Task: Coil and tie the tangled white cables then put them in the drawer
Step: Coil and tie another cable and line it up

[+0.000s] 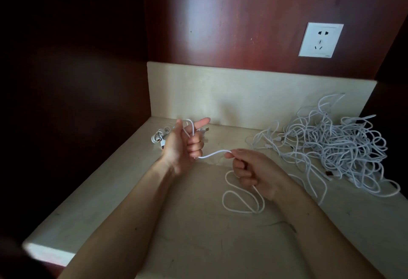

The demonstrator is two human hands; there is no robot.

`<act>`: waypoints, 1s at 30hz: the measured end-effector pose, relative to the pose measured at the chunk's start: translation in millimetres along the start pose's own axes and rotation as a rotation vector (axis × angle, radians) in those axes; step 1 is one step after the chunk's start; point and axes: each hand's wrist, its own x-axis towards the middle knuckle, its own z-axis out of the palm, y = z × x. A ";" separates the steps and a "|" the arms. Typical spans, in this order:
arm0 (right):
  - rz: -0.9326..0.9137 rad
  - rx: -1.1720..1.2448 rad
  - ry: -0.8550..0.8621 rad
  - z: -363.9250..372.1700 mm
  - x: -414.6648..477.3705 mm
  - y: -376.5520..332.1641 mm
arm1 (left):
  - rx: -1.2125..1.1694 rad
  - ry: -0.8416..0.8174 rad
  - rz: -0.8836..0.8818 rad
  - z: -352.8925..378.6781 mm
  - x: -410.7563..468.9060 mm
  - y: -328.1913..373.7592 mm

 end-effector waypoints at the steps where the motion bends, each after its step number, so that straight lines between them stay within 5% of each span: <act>1: -0.033 -0.069 0.013 -0.6 -0.6 0.4 | 0.007 0.005 0.001 -1.7 0.8 1.1; 8: -0.374 -0.603 0.042 8.3 -8.4 -0.2 | 0.163 0.058 -0.098 -5.8 2.0 1.8; 15: -0.504 -0.554 0.002 13.4 -9.6 -1.4 | 0.557 -0.081 -0.223 6.6 -6.6 -14.7; 20: -0.663 -0.705 0.292 -1.1 -2.4 2.1 | 0.732 -0.248 -0.398 12.9 -14.4 -17.9; 23: -0.729 -0.673 0.317 -3.9 -0.6 3.1 | 0.664 -0.340 -0.496 16.8 -15.8 -16.3; 30: -0.809 -0.748 0.326 -4.3 5.2 9.0 | 0.774 -0.399 -0.283 23.2 -23.7 -16.5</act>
